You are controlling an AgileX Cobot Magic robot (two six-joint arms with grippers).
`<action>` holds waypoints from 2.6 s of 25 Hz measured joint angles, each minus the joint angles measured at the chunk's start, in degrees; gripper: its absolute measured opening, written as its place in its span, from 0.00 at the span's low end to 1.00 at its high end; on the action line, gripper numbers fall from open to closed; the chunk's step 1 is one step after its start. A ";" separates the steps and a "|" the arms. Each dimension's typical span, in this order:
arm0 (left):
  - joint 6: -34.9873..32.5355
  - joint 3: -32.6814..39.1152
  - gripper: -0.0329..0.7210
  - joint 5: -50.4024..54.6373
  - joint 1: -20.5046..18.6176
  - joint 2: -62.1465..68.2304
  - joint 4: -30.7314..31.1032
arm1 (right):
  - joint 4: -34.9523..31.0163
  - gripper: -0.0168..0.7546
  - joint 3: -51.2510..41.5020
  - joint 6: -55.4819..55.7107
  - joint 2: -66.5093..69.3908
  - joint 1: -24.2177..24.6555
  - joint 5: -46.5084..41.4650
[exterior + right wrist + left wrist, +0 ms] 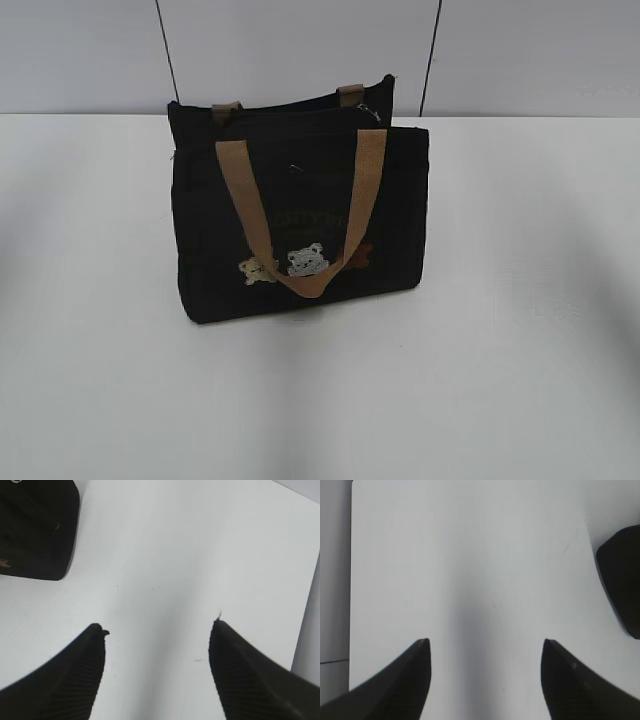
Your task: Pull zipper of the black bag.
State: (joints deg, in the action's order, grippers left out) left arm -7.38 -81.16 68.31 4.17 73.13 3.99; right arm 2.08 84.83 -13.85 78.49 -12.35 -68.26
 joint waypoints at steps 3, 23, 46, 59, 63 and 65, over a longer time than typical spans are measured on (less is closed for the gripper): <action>1.03 3.30 0.70 0.70 0.00 -4.41 0.00 | 0.78 0.66 -0.95 1.53 -3.56 0.00 -0.81; 1.83 39.58 0.66 -0.33 0.00 -58.74 -3.28 | 1.27 0.66 -45.22 8.91 -56.27 0.00 1.39; -5.29 49.53 0.65 -6.35 0.00 -73.66 -15.99 | -9.38 0.66 -57.96 0.24 -78.96 0.00 5.21; -5.24 49.53 0.65 -6.60 0.00 -73.66 -15.92 | -11.10 0.66 -57.96 0.19 -78.96 5.40 5.34; -5.24 49.53 0.65 -6.64 0.00 -73.66 -15.92 | -11.10 0.66 -57.96 0.19 -78.96 10.35 5.34; -5.24 49.53 0.65 -6.64 0.00 -73.66 -15.92 | -11.10 0.66 -57.96 0.19 -78.96 10.96 5.36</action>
State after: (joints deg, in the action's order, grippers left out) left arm -12.63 -31.63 61.67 4.17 -0.53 -11.94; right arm -9.02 26.88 -13.67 -0.47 -1.39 -62.91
